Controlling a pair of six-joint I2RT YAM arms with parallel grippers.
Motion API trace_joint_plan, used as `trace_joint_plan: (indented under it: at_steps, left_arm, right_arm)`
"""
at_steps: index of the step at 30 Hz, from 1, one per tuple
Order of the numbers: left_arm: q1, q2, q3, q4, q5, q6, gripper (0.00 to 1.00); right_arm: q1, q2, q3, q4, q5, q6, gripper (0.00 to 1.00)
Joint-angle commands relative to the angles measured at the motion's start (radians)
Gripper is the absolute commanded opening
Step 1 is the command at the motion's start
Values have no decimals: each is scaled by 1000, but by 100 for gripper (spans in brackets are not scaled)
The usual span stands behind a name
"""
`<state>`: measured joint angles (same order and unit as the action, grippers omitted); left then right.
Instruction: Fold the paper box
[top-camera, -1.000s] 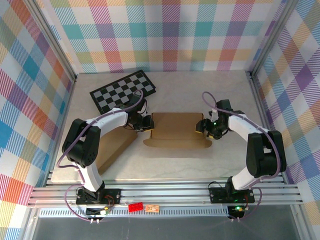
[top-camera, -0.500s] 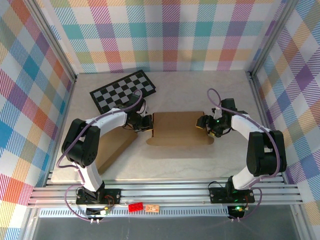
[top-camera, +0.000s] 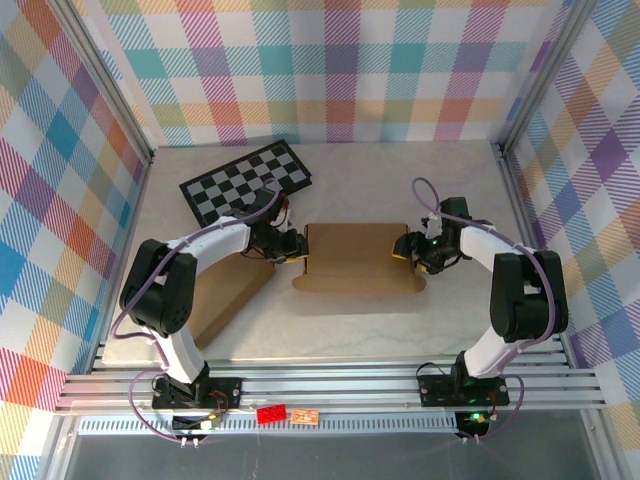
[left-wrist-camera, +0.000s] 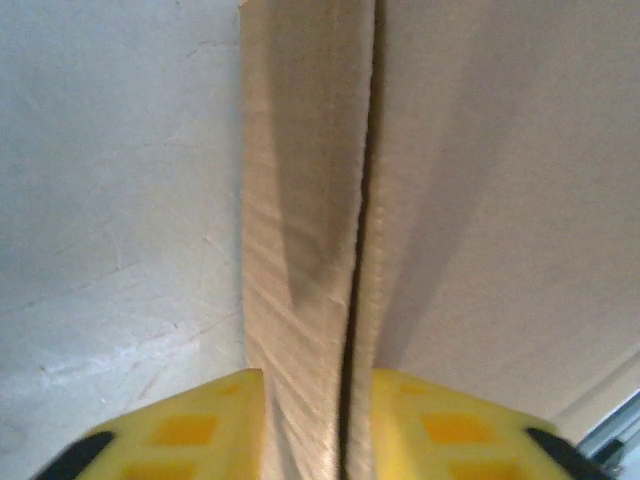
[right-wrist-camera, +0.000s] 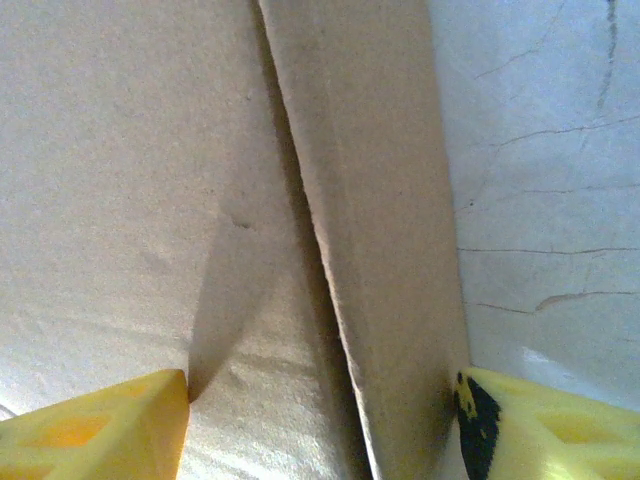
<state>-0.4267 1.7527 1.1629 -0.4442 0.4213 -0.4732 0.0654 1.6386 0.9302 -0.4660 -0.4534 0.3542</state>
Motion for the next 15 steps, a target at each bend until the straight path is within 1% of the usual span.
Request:
trace_joint_plan:
  at_steps: [1, 4, 6, 11, 15]
  left_arm:
    - [15, -71, 25, -14, -3, -26, 38]
    - [20, -42, 48, -47, 2, -26, 40]
    - [25, 0, 67, -74, 15, -16, 40]
    - [25, 78, 91, -82, 33, -1, 40]
    - [25, 96, 87, -29, 57, -11, 40]
  right_arm:
    - [-5, 20, 21, -29, 17, -26, 66]
    - [-6, 29, 20, -29, 8, -32, 59]
    - [-5, 27, 18, -26, 0, -33, 57]
    - [-5, 24, 23, -26, -6, -34, 55]
    - [-3, 27, 27, -36, -24, -44, 53]
